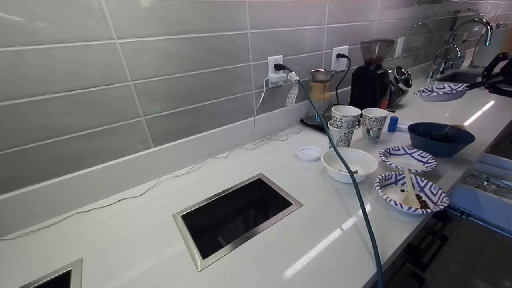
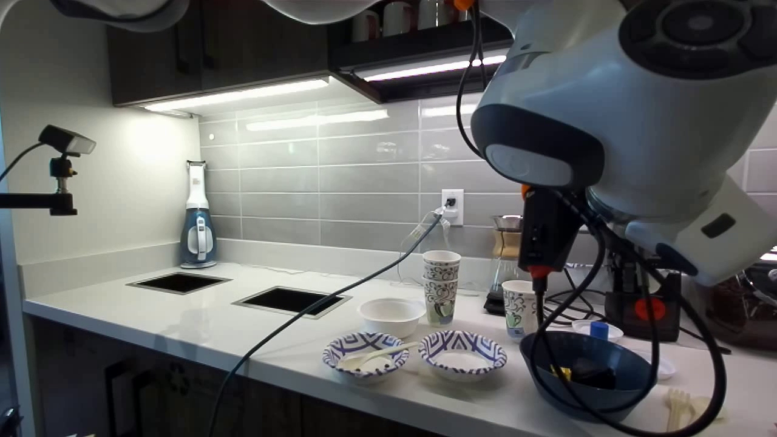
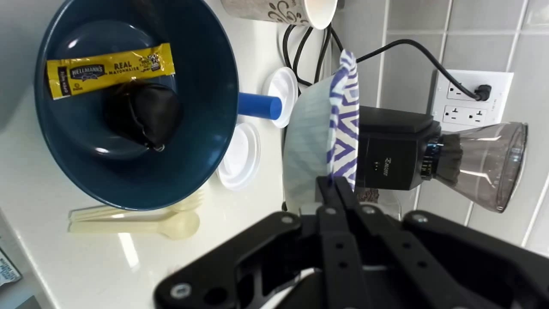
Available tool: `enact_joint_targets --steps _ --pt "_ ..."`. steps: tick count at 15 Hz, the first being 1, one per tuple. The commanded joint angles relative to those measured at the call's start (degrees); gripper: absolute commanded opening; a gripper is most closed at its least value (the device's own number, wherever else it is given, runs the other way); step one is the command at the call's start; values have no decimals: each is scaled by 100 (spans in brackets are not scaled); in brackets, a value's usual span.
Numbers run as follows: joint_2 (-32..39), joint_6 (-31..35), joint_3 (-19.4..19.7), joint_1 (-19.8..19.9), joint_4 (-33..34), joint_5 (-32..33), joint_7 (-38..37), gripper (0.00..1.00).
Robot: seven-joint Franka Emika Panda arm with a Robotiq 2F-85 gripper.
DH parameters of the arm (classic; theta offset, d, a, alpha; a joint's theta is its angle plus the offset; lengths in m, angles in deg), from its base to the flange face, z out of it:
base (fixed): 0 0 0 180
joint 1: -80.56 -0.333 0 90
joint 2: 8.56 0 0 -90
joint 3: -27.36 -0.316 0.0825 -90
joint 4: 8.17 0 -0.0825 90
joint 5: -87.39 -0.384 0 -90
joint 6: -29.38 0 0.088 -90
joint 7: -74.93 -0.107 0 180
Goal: Take the bowl off of the other
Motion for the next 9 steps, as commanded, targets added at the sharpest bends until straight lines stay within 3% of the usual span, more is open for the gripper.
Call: enact_joint_targets --steps 1,4,9 --pt "0 -22 47 -29 10 3 -14 2" --pt "-1 -24 50 -27 10 3 -13 1" --pt "943 375 -35 86 1029 -580 -175 1"
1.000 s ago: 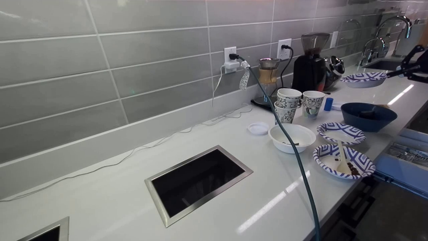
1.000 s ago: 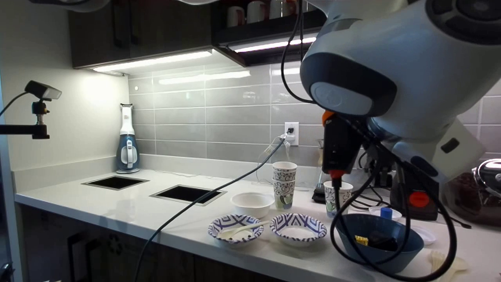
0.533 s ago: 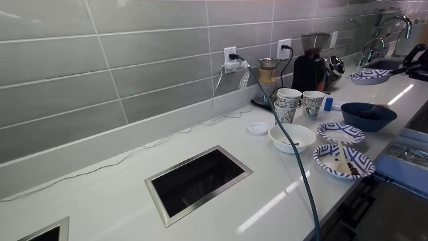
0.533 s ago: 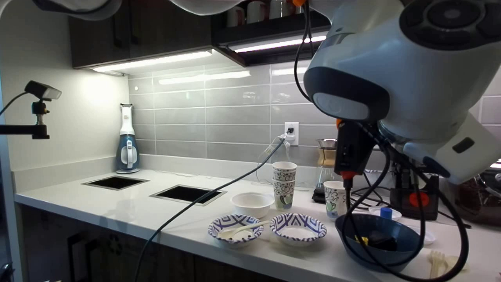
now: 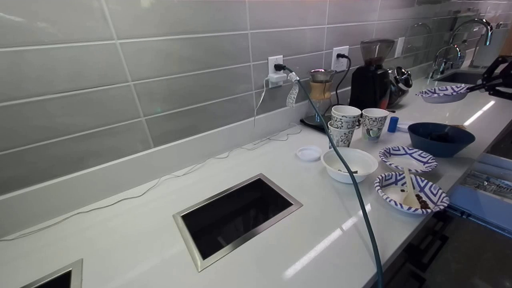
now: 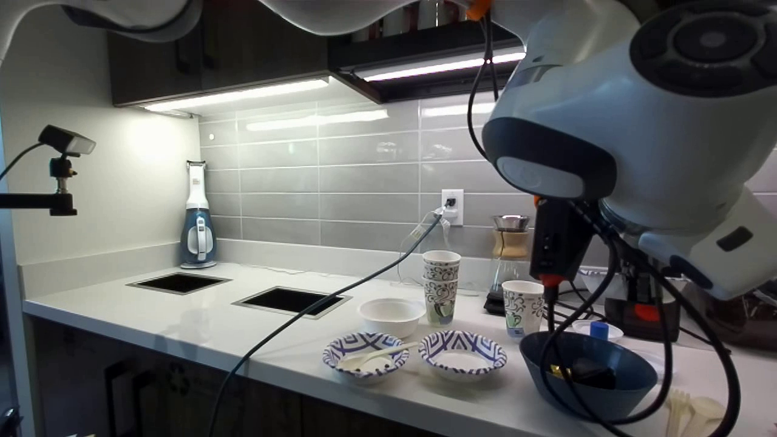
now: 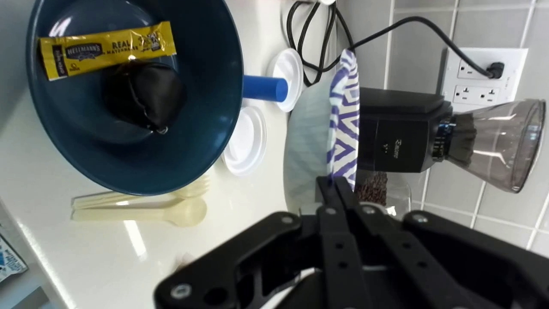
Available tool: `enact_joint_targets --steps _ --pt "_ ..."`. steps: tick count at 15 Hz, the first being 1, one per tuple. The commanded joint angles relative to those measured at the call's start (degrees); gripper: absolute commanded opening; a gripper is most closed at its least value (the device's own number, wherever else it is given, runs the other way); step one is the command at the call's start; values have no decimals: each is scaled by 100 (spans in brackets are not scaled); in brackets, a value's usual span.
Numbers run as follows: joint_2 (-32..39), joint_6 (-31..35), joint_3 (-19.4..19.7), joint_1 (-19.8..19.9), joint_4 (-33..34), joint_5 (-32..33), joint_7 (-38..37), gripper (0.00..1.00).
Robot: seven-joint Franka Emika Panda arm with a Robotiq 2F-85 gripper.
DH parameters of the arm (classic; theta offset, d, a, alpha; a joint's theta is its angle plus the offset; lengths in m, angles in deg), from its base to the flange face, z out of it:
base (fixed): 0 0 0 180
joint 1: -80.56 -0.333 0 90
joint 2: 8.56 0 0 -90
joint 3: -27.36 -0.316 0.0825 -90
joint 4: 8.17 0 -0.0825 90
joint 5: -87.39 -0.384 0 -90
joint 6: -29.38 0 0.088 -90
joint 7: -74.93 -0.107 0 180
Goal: Take the bowl off of the other
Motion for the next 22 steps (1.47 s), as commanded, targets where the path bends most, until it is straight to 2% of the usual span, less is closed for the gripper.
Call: enact_joint_targets --steps 1,4,13,17,20,21,22 --pt "887 298 -61 99 1031 -608 -108 1" --pt "1501 533 -52 157 1750 -816 -274 1" --pt "3200 1293 -14 405 3667 -242 -1256 1" --pt "3622 1250 -158 530 4257 -158 -1480 1" --pt "3913 1224 -175 526 4648 143 -1873 1" --pt "4045 1091 47 418 4834 91 -2036 1" --pt "4144 1041 50 414 4987 172 -2167 1"
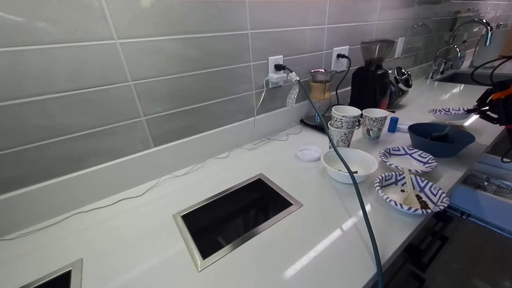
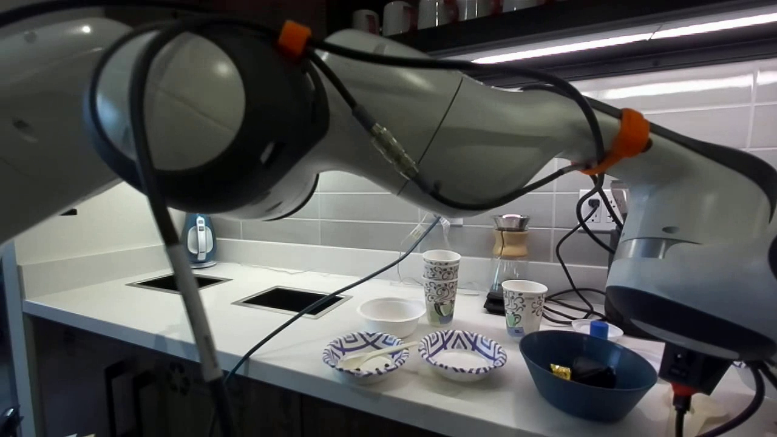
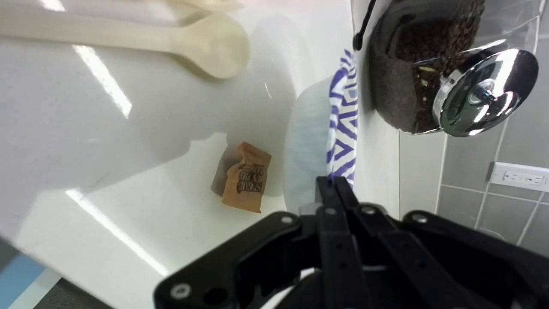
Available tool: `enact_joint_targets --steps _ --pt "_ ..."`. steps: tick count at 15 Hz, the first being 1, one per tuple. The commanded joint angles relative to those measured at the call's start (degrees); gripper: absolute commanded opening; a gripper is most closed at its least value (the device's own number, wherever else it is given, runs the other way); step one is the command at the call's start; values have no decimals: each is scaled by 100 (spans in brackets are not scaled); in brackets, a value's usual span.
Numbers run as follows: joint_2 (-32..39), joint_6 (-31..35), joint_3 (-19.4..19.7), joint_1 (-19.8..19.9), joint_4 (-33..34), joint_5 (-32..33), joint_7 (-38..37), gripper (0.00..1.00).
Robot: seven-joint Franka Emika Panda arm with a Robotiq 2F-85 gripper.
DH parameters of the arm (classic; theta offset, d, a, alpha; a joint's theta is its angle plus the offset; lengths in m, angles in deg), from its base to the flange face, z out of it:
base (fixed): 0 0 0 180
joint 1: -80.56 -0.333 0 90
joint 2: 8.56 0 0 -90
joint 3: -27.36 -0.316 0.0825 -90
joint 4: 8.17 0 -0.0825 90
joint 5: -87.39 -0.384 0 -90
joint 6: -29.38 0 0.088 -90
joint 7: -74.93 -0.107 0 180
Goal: Take the bowl off of the other
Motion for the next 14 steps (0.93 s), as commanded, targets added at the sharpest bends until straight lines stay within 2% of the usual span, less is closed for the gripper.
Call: enact_joint_targets --steps 1,8,9,10,12,13,14 --pt "608 -185 132 -30 960 294 -662 1" --pt "1136 -482 243 -79 1704 733 -1250 1" --pt "1194 -497 250 -75 1800 770 -1278 9" --pt "1226 -516 279 -76 1861 811 -1336 28" --pt "1217 -579 346 -76 1925 928 -1431 40" --pt "1062 -528 -10 65 1794 1370 -1470 48" --pt "994 -600 5 77 1792 1580 -1561 55"
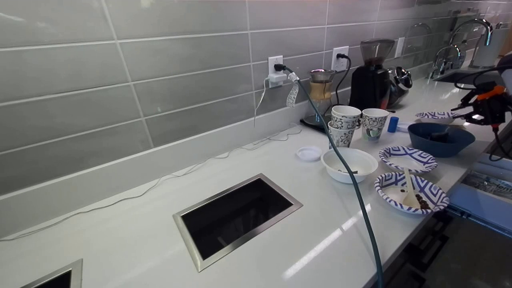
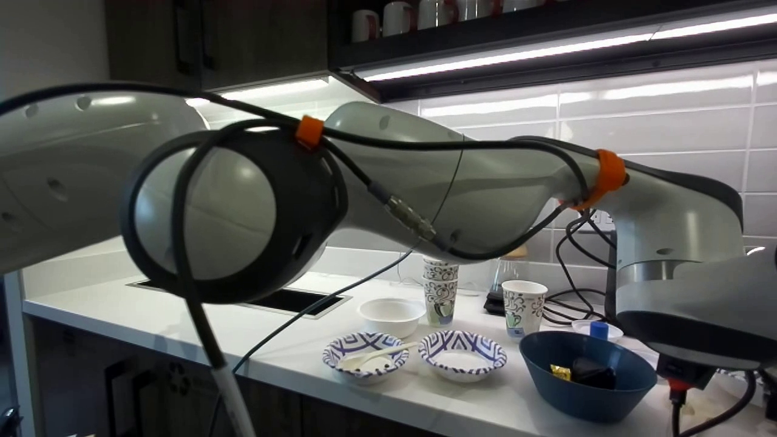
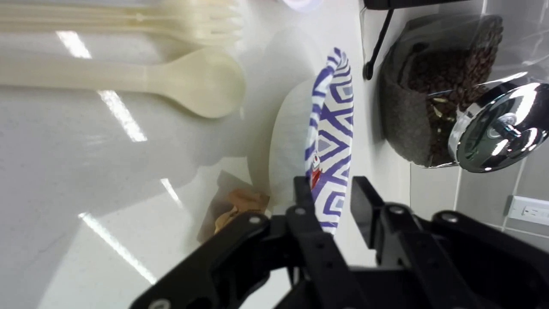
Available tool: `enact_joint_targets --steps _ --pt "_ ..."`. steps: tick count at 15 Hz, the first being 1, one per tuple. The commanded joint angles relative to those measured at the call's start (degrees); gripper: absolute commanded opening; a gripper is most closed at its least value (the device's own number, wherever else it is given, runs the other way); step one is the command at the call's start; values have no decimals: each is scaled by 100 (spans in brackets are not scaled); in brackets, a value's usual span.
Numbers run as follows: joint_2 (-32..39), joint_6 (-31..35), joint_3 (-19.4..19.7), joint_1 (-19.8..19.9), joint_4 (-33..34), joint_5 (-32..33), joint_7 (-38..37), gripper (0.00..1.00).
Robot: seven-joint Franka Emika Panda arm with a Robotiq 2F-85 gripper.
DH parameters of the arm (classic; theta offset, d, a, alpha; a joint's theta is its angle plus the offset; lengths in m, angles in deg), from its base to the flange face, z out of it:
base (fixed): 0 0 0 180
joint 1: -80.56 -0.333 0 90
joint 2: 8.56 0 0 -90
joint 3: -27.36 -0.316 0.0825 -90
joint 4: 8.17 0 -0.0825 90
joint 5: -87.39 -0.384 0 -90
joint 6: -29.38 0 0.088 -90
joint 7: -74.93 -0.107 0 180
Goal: Take the bowl off of the other
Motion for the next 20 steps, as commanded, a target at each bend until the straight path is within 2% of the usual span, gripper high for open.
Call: enact_joint_targets --steps 1,5,6,7,9,12,20 --pt "-114 -272 -101 140 228 1006 -600 61" --pt "-477 -1308 -33 279 335 2357 -1166 89" --pt "-613 -1801 247 194 307 2263 -1042 97" --pt "-720 -2242 181 232 370 2369 -915 100" --pt "-968 -2906 213 179 375 2449 -642 100" --pt "-1408 -3459 261 7 240 2615 -87 100" --pt "-2755 -4207 403 -423 -569 3053 1828 100"
